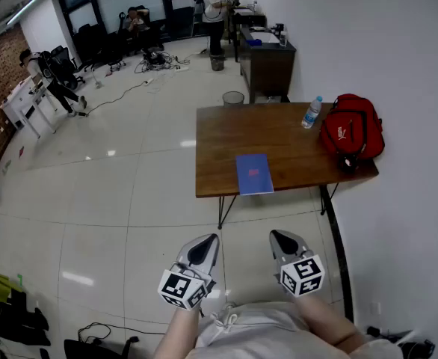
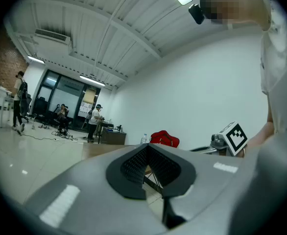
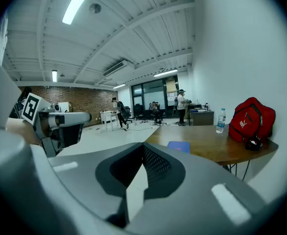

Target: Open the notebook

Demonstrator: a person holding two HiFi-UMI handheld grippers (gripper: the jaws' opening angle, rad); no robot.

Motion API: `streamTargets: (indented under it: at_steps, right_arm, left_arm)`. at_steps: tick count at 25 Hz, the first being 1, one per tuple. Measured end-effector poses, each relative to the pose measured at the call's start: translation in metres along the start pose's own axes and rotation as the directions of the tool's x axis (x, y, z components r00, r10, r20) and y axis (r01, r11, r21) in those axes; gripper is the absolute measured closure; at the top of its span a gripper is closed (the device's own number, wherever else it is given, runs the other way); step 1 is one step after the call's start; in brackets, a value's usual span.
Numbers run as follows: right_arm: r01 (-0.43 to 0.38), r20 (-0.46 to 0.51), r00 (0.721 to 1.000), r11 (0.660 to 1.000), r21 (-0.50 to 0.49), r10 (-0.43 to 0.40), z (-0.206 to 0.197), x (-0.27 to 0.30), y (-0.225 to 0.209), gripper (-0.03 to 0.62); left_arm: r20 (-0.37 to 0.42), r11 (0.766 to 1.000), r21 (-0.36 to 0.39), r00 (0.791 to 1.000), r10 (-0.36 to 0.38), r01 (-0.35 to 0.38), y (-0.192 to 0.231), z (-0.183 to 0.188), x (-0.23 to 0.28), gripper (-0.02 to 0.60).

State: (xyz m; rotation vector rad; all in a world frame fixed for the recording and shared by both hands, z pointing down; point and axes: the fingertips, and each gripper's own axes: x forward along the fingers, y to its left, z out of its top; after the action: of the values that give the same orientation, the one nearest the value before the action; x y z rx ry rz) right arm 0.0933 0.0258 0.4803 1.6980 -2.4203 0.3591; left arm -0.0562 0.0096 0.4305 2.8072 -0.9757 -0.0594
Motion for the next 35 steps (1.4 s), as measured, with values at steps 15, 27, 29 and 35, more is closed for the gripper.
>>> streamTargets:
  at_steps: [15, 27, 29, 35]
  right_arm:
    - [0.092, -0.016, 0.996, 0.995, 0.036, -0.092, 0.000, 0.031, 0.007, 0.586]
    - [0.089, -0.099, 0.992, 0.994, 0.060, -0.083, -0.018, 0.092, -0.047, 0.586]
    - [0.086, -0.117, 0.990, 0.994, 0.065, -0.078, -0.019, 0.110, -0.059, 0.586]
    - [0.054, -0.165, 0.985, 0.995, 0.082, -0.040, -0.026, 0.163, -0.096, 0.586]
  left_arm:
    - [-0.018, 1.000, -0.003, 1.000, -0.011, 0.011, 0.054, -0.001, -0.025, 0.576]
    - [-0.074, 0.998, -0.048, 0.997, 0.024, -0.028, 0.091, -0.029, 0.044, 0.576]
    - [-0.092, 0.998, -0.050, 0.995, 0.031, -0.035, 0.102, -0.033, 0.062, 0.577]
    - [-0.156, 0.995, -0.063, 0.986, 0.064, -0.075, 0.136, -0.058, 0.115, 0.577]
